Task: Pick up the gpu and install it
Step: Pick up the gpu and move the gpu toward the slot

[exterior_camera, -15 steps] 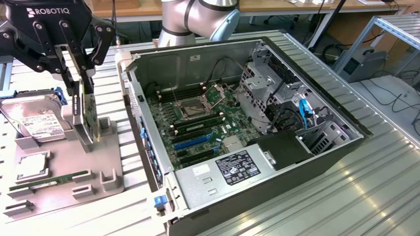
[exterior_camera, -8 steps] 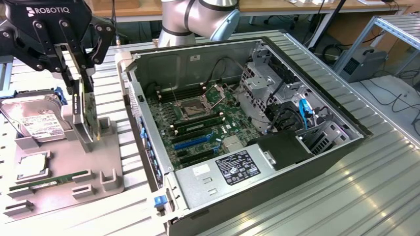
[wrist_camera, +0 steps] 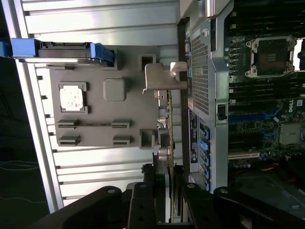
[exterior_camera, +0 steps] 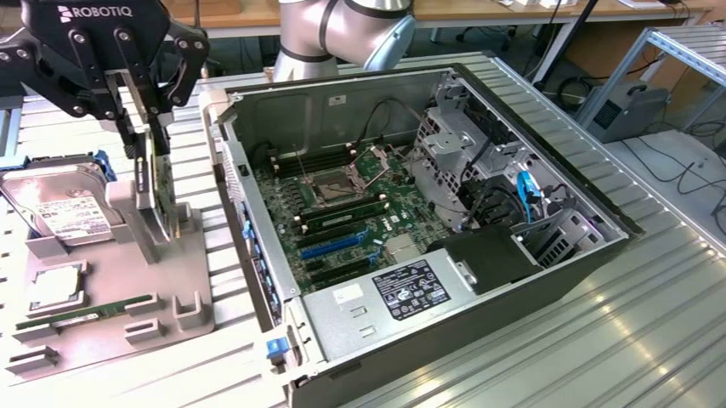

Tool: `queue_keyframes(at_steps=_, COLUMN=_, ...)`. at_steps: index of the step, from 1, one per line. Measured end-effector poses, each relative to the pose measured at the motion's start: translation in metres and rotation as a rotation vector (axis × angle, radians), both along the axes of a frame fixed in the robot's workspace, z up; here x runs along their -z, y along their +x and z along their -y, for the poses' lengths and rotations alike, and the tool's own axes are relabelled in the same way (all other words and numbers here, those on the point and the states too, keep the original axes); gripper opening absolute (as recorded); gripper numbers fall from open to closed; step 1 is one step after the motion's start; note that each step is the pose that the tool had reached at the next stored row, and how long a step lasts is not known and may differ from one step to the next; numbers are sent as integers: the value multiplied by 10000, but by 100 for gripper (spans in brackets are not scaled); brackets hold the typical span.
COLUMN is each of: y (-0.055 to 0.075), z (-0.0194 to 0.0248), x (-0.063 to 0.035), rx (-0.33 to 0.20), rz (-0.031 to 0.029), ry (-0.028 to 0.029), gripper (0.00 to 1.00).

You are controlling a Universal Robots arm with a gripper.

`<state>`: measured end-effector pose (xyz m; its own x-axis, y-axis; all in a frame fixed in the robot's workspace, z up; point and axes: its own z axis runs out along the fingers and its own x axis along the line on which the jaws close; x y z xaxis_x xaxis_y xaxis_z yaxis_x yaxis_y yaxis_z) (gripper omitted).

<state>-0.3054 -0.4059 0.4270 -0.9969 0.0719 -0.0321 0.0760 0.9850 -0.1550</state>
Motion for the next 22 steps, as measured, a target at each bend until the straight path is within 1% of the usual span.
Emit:
queue_keyframes(at_steps=3, y=75, z=0, x=0, rx=0, rz=-43, ry=23, gripper=27)
queue_keyframes(at_steps=5, y=121, z=0, x=0, rx=0, rz=-70, ry=49, gripper=27)
queue_keyframes(at_steps=8, y=210, z=0, x=0, rx=0, rz=-125, ry=95, gripper=27)
queue_keyframes(at_steps=12, y=313, z=0, x=0, rx=1, rz=-197, ry=141, gripper=27)
queue_keyframes(at_steps=15, y=382, z=0, x=0, rx=1, rz=-243, ry=149, gripper=27)
queue_keyframes(at_steps=22, y=492, z=0, x=0, rx=1, rz=-296, ry=150, gripper=27)
